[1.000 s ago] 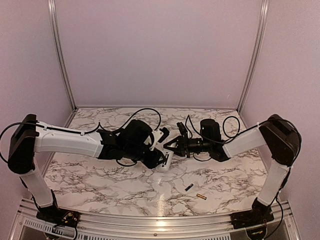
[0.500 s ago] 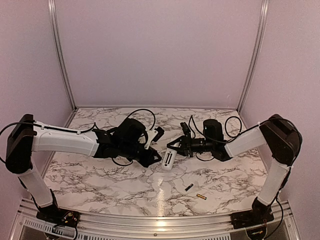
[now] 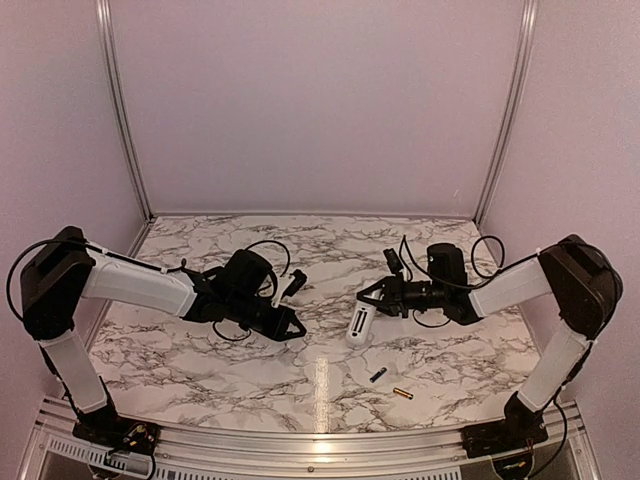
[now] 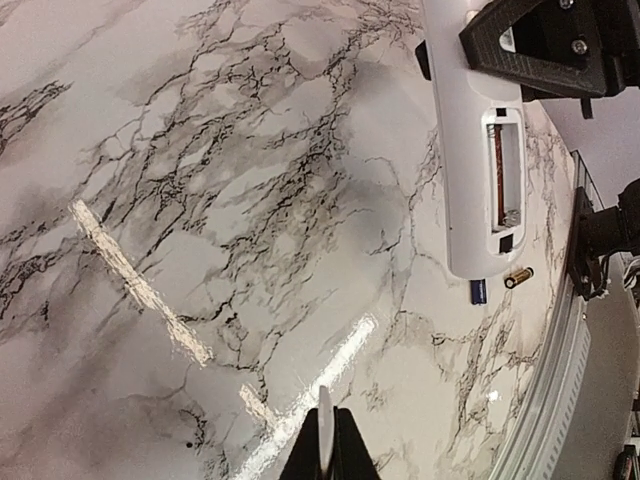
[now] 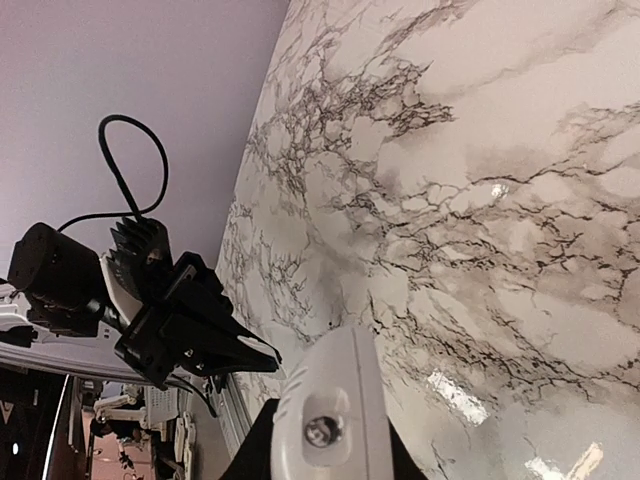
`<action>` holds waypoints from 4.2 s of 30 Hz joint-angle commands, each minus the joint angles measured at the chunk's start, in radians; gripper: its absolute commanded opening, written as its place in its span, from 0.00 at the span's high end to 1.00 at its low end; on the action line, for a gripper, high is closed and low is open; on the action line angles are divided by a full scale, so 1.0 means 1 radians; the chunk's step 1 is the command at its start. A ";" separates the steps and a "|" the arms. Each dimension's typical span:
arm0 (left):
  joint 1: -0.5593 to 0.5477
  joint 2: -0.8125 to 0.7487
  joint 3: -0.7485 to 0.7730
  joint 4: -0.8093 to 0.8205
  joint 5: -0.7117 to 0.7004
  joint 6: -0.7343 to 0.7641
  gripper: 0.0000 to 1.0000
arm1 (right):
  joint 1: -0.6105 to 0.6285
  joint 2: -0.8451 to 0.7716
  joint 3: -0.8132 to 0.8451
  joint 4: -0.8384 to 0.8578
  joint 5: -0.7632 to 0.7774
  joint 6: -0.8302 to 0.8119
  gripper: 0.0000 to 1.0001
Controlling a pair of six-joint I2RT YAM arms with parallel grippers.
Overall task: Load the batteries into the remote control
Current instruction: Place the battery cover at the center of the board, then pick up the battery from the center of the board, then place the battery in the battery compartment.
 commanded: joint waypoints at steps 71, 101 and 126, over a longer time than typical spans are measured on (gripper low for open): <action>-0.385 0.538 0.792 -0.523 -0.328 0.239 0.66 | -0.422 -0.413 -0.184 -0.462 -0.039 -0.341 1.00; -0.354 0.241 0.341 -0.290 -0.372 0.430 1.00 | -0.421 -0.374 -0.188 -0.380 -0.092 -0.322 1.00; -0.341 -0.040 0.162 -0.270 -0.427 0.208 1.00 | 0.059 -0.274 -0.250 0.087 0.213 0.088 1.00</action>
